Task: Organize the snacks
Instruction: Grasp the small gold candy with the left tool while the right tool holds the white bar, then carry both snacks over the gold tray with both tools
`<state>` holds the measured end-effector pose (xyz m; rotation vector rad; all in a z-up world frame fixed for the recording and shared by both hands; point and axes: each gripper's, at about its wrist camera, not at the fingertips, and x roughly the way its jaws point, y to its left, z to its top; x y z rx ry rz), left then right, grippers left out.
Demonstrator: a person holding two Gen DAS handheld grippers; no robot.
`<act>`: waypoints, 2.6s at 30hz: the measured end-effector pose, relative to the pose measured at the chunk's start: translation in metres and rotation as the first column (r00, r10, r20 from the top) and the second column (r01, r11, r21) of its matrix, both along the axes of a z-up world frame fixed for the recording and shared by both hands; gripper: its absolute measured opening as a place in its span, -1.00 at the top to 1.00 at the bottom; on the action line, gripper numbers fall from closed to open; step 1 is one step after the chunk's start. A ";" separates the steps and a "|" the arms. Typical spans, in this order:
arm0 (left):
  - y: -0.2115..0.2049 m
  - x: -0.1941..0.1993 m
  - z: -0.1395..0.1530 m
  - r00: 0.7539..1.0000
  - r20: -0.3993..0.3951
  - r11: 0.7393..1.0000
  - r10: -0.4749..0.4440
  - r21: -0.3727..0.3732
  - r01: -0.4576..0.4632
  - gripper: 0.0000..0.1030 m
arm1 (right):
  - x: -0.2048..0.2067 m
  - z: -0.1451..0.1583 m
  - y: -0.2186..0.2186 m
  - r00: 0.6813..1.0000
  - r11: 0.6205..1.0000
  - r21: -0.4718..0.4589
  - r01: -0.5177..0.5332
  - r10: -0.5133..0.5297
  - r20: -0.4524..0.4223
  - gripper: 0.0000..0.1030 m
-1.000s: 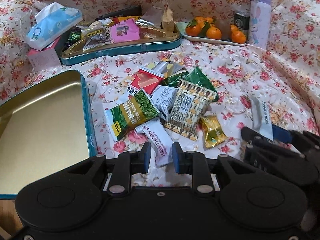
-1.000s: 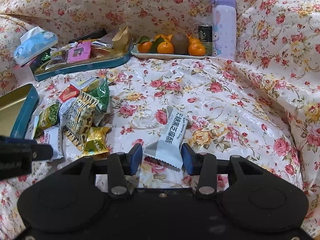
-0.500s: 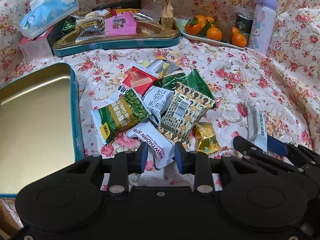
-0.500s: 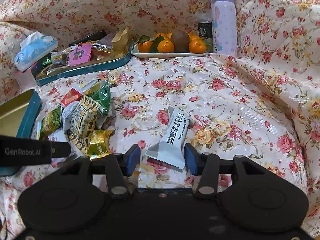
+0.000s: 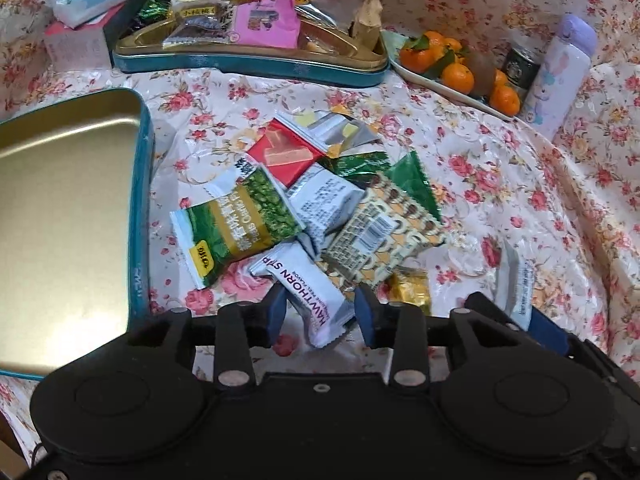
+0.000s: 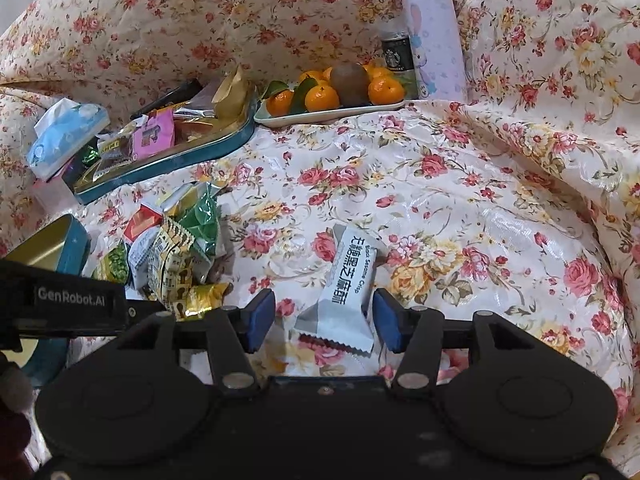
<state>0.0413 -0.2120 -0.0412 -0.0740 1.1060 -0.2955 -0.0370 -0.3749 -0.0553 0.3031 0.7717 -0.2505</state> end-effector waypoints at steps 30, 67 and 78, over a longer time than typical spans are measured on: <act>-0.047 -0.012 0.007 0.982 0.038 0.983 -0.183 0.003 0.183 0.11 | 0.000 -0.004 -0.022 0.999 0.986 -0.162 0.049 -0.051 -0.008 0.24; 0.013 -0.068 0.028 0.978 -0.010 0.978 -0.208 0.018 0.209 0.46 | -0.070 0.025 0.031 0.997 0.986 -0.151 -0.070 0.068 -0.021 0.52; 0.070 -0.107 0.031 0.987 -0.005 0.987 -0.158 0.039 0.158 0.46 | -0.113 0.031 0.087 0.982 0.976 -0.121 -0.180 0.171 -0.080 0.52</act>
